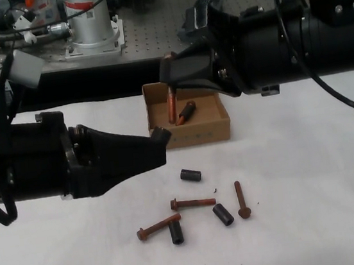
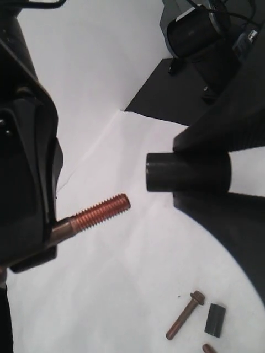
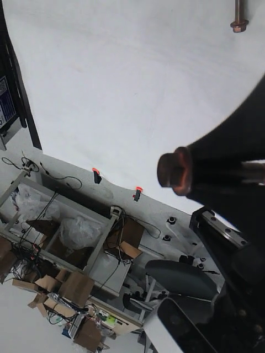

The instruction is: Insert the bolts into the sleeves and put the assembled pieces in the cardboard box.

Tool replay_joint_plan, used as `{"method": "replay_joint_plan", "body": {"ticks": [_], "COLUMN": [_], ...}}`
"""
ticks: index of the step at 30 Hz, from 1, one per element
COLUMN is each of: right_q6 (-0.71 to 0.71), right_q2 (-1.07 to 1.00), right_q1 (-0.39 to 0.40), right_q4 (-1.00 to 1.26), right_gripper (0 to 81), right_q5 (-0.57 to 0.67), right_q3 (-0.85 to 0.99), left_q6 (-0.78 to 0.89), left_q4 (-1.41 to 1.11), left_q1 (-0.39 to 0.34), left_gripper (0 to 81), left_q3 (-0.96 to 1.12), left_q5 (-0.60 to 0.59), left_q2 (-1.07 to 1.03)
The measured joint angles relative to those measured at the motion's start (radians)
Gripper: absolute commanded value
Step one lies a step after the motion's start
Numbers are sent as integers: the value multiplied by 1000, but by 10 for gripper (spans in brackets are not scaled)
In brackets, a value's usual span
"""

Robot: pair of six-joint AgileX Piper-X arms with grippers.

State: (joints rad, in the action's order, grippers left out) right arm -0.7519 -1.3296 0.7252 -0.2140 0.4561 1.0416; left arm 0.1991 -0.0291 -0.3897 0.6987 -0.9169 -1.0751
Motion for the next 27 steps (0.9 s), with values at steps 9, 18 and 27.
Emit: {"method": "replay_joint_plan", "body": {"ticks": [9, 18, 27], "right_q6": [0, -17, -52], "right_q2": [0, 0, 0], "right_q1": [0, 0, 0], "right_q4": [0, 20, 39], "right_gripper": [29, 29, 29], "right_q5": [4, 27, 57], "right_q3": [0, 0, 0], "left_q6": [2, 5, 5], "left_q4": [-3, -3, -3], "left_q1": [0, 0, 0], "left_gripper": [6, 6, 6], "left_q3": [0, 0, 0], "left_q5": [0, 0, 0], "left_q2": [11, 11, 11]}}
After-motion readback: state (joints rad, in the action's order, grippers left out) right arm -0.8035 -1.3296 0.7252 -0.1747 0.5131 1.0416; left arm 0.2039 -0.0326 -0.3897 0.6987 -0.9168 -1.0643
